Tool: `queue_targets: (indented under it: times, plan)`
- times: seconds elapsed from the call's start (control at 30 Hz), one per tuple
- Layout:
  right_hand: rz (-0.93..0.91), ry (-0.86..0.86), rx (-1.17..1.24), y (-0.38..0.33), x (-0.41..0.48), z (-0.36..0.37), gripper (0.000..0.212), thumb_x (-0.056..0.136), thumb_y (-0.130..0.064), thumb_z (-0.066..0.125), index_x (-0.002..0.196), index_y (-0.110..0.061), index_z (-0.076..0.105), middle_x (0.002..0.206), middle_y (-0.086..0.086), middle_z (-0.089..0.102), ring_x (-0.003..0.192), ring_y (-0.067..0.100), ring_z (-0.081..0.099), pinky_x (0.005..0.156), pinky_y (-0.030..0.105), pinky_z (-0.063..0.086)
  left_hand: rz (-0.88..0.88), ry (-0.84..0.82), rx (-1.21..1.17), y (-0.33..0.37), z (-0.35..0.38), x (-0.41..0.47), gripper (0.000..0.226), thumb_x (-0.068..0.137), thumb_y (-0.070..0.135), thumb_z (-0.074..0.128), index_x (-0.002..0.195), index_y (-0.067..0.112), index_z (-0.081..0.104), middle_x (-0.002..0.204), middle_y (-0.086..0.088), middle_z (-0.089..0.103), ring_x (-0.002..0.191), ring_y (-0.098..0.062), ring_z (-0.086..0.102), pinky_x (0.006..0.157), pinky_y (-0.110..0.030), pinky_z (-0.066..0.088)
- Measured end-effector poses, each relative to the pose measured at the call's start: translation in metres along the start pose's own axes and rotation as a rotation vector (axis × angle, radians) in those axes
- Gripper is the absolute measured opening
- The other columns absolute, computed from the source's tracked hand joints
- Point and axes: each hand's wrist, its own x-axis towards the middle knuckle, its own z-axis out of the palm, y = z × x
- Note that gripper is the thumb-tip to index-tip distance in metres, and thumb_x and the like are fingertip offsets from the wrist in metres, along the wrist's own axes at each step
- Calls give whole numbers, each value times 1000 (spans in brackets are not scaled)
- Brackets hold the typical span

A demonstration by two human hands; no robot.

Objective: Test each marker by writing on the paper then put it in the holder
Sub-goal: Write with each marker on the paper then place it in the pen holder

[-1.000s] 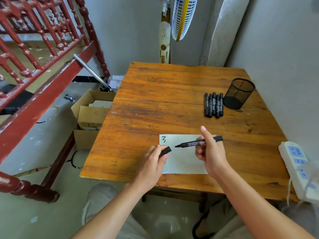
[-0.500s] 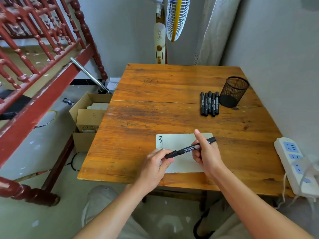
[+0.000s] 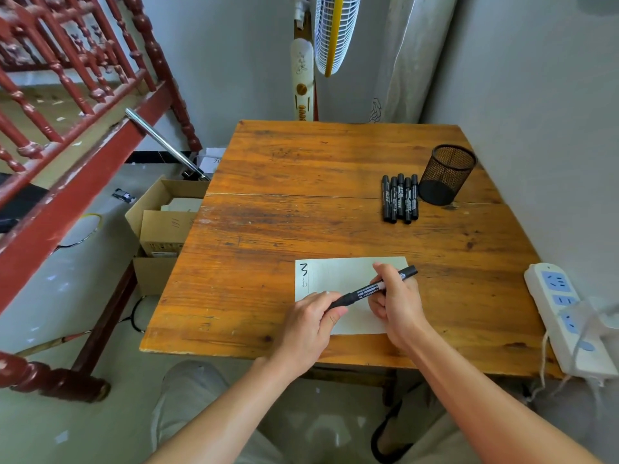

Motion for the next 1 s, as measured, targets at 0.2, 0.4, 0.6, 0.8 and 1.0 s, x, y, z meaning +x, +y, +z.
queue_targets:
  times: [0.2,0.4,0.6,0.8,1.0]
  plan:
    - [3,23,11,4,2,-3,32,94,-14,50,64,-12,41,49,-1,26,40,11,22,39,21,21,-42,-9,-18,4,6,1,26,95,21,52,117,11,61,100,2,65,86,-6,57,66,-7,43]
    - [-24,-119,-183,-6,3,-15,23,93,-22,58,75,-9,52,55,2,45,46,15,41,41,21,31,-83,-55,-13,3,1,5,26,95,22,52,118,13,60,99,5,61,87,-5,55,65,-6,41]
    - [-372,-203,-798,-36,12,-57,46,83,-33,72,126,-32,56,112,-15,63,99,1,60,77,24,51,-20,-49,123,-9,1,10,21,94,18,53,113,13,61,105,2,63,97,-11,54,78,-13,40]
    - [-677,-418,-1469,-37,11,-63,27,91,-33,63,117,-30,68,105,-12,71,86,8,62,72,25,48,25,17,203,-5,19,13,33,89,21,61,121,12,59,101,0,61,95,-13,52,81,-28,48]
    - [-460,-35,-1136,-72,53,-86,22,93,-27,61,114,-25,66,98,-5,69,85,15,62,74,35,55,25,-36,388,-2,33,24,38,88,35,59,122,17,59,116,-4,56,109,-20,48,88,-32,42]
